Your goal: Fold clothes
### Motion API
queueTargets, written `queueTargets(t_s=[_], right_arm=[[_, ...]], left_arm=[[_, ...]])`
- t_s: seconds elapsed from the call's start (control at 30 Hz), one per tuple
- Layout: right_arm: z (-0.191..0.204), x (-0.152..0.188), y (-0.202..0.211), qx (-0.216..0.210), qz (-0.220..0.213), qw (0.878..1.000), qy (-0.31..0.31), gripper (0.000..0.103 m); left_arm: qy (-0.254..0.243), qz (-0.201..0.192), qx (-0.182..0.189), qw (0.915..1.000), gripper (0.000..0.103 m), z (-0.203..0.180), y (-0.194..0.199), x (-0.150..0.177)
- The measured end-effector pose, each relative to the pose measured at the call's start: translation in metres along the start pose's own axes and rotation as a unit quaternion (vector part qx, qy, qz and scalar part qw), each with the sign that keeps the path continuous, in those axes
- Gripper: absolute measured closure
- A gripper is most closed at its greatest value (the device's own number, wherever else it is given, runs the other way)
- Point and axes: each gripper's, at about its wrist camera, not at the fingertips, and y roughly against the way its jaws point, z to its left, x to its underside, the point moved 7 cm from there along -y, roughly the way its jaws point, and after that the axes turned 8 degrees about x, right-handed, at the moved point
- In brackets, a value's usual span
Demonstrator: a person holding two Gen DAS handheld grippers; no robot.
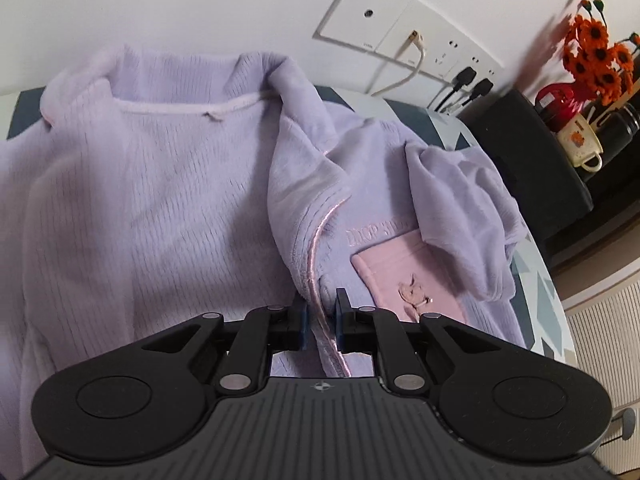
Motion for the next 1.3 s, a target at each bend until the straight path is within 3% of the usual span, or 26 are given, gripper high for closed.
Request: queueTargets(t_s=[0.2, 0.37, 0.43, 0.47, 0.5, 0.53, 0.6, 0.67, 0.73, 0.8, 0.87, 0.97, 1.1, 1.3], right_arm=[[0.009, 0.010, -0.015, -0.034, 0.038, 0.999, 0.014, 0.097], [0.009, 0.013, -0.022, -0.056, 0.046, 0.997, 0.003, 0.096], [0.005, 0.012, -0.022, -0.053, 0.051, 0.997, 0.002, 0.093], [0.003, 0.011, -0.022, -0.051, 0.054, 0.997, 0.002, 0.089], [0.002, 0.010, -0.021, -0.046, 0.053, 0.998, -0.004, 0.085], [0.000, 0.008, -0.019, -0.042, 0.051, 0.998, -0.010, 0.079], [-0.001, 0.005, -0.015, -0.046, 0.038, 0.998, -0.022, 0.077], [-0.001, 0.001, -0.011, -0.051, 0.025, 0.998, -0.033, 0.076], [-0.001, -0.003, -0.006, -0.056, 0.012, 0.997, -0.045, 0.076], [0.001, -0.001, -0.014, -0.056, 0.019, 0.997, -0.041, 0.077], [0.002, -0.002, -0.016, -0.060, 0.017, 0.997, -0.046, 0.088], [0.000, -0.002, -0.012, -0.067, 0.011, 0.996, -0.052, 0.097], [-0.005, -0.003, -0.002, -0.106, 0.006, 0.991, -0.078, 0.099], [0.000, 0.002, -0.022, -0.122, 0.035, 0.989, -0.072, 0.098]], left_arm=[[-0.071, 0.037, -0.072, 0.9943, 0.090, -0.006, -0.013, 0.008], [-0.112, 0.050, -0.109, 0.9865, 0.089, -0.018, -0.019, 0.007], [-0.133, 0.056, -0.126, 0.9814, 0.084, -0.022, -0.020, 0.007], [-0.143, 0.063, -0.136, 0.9782, 0.076, -0.024, -0.020, 0.008], [-0.147, 0.074, -0.142, 0.9761, 0.061, -0.026, -0.019, 0.009], [-0.146, 0.085, -0.141, 0.9754, 0.057, -0.027, -0.017, 0.012], [-0.127, 0.104, -0.104, 0.9809, 0.057, -0.029, -0.013, 0.017], [-0.098, 0.116, -0.074, 0.9856, 0.062, -0.027, -0.010, 0.023], [-0.078, 0.114, -0.068, 0.9881, 0.068, -0.025, -0.009, 0.027], [-0.073, 0.107, -0.068, 0.9892, 0.083, -0.026, -0.009, 0.029], [-0.075, 0.100, -0.063, 0.9902, 0.092, -0.028, -0.006, 0.030], [-0.089, 0.088, -0.058, 0.9904, 0.094, -0.031, 0.001, 0.029], [-0.105, 0.082, -0.066, 0.9888, 0.095, -0.030, 0.004, 0.029], [-0.115, 0.082, -0.091, 0.9858, 0.093, -0.026, -0.002, 0.034]])
